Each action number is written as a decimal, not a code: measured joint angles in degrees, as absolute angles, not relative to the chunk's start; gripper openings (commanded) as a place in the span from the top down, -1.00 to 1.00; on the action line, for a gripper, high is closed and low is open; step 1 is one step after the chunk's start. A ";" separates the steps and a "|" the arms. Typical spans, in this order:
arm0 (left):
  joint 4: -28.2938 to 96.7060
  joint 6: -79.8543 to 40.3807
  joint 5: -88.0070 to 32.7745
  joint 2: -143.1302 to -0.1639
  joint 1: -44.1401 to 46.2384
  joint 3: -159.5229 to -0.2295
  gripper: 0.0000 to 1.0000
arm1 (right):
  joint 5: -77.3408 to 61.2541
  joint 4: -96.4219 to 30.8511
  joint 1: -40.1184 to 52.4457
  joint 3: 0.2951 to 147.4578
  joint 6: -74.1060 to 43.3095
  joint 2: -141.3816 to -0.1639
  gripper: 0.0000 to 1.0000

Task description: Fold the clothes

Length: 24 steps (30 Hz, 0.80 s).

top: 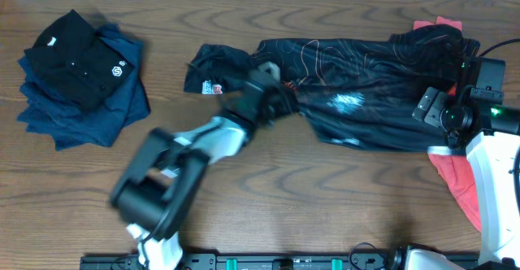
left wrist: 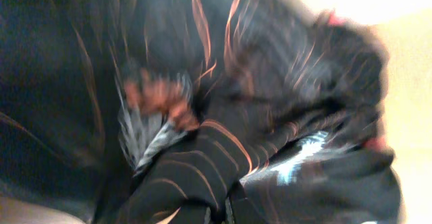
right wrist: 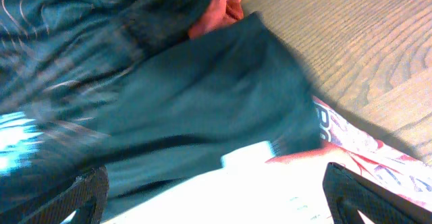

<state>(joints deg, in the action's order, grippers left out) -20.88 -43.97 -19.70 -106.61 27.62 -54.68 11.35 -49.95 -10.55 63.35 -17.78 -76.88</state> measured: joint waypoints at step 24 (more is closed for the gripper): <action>13.45 -37.43 -26.94 -97.21 25.65 -54.72 -0.98 | 8.12 -51.40 -10.55 63.35 -15.68 -78.17 -0.65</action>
<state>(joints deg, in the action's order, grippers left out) 13.45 -37.43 -26.94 -97.21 25.65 -54.72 8.12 -51.40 -10.55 63.35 -15.68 -78.17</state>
